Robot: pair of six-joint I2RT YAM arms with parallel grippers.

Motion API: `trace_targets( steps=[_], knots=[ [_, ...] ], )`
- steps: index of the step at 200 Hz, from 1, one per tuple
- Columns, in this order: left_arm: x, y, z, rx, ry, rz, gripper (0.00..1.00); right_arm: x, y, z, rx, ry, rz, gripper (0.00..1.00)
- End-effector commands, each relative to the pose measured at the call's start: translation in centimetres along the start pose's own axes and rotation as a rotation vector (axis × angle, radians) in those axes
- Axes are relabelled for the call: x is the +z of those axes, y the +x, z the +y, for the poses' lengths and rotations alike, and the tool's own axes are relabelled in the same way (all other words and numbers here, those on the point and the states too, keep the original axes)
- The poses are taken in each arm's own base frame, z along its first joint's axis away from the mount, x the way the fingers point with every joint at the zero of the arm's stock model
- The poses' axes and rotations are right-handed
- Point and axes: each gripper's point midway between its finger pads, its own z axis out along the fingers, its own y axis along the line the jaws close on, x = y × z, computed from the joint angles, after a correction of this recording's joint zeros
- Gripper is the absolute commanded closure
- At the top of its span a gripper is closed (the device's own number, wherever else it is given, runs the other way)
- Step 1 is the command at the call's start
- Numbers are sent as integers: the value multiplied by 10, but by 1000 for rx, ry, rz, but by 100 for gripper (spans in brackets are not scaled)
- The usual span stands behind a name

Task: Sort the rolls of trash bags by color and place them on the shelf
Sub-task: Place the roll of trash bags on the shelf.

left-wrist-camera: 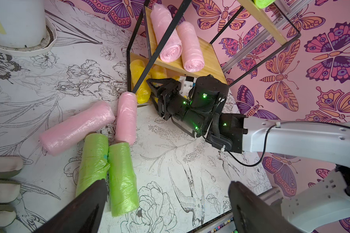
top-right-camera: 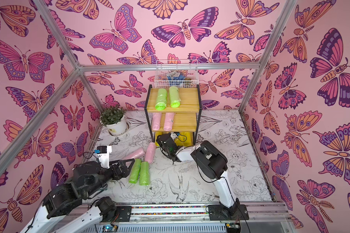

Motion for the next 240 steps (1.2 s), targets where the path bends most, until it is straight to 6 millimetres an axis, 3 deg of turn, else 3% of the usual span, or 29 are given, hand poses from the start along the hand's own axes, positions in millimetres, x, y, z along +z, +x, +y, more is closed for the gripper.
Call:
trace_targets(
  steps=[1,96,171,223,228,240],
  knots=[
    [5,4,6,35,-25,6,0,-9,-12,22,-14,-24,-7,43],
    [30,34,16,60,-84,132,1,-56,-20,69,-78,-90,23,44],
    [63,67,30,90,-188,330,5,-100,2,63,-94,-88,82,46],
    [102,65,40,81,-243,425,6,-145,14,56,-306,-9,76,45],
    [106,64,41,79,-247,435,6,-157,11,64,-323,-26,68,45],
    [117,61,44,75,-259,456,6,-169,12,64,-370,-22,60,45]
  ],
)
